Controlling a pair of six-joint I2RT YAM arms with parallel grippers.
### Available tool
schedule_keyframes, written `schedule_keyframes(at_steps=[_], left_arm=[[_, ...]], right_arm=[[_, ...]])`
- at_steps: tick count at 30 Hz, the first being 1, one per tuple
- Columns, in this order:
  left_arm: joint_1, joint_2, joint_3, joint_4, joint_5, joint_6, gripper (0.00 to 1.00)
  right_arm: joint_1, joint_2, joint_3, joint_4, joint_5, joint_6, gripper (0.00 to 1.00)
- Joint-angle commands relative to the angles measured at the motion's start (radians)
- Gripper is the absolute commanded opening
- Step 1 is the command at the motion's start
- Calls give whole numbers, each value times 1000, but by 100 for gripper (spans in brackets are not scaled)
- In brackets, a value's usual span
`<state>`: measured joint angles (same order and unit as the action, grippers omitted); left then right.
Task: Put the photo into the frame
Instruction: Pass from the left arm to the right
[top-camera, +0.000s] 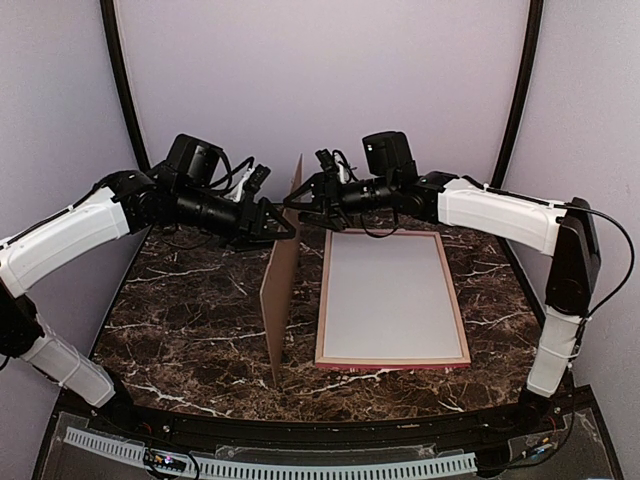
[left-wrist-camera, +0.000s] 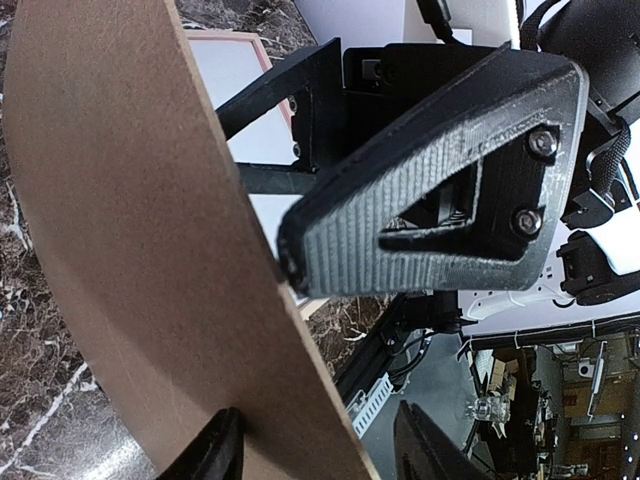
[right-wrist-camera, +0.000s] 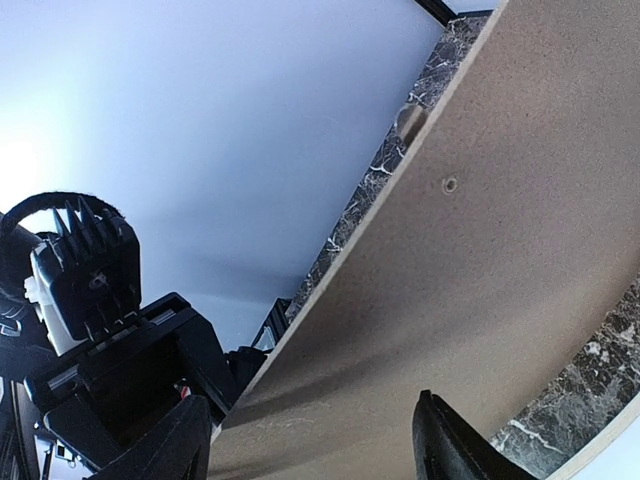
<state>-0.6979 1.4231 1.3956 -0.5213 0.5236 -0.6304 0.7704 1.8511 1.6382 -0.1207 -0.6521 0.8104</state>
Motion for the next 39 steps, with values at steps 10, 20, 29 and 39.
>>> schedule_keyframes(at_steps=[10,20,29,39], left_arm=[[-11,-5,36,33,7,9,56],[-11,-42,24,57,0,25,65],[-2,-98,-32,69,-85,35,71],[55,-123,-201,134,-182,-16,71]], right_arm=[[7,-23,47,-2,-5,-4,69],[5,-31,44,-71,23,-31,69],[2,-61,1,-93,42,-43,69],[-13,-101,-56,-125,61,-61,69]])
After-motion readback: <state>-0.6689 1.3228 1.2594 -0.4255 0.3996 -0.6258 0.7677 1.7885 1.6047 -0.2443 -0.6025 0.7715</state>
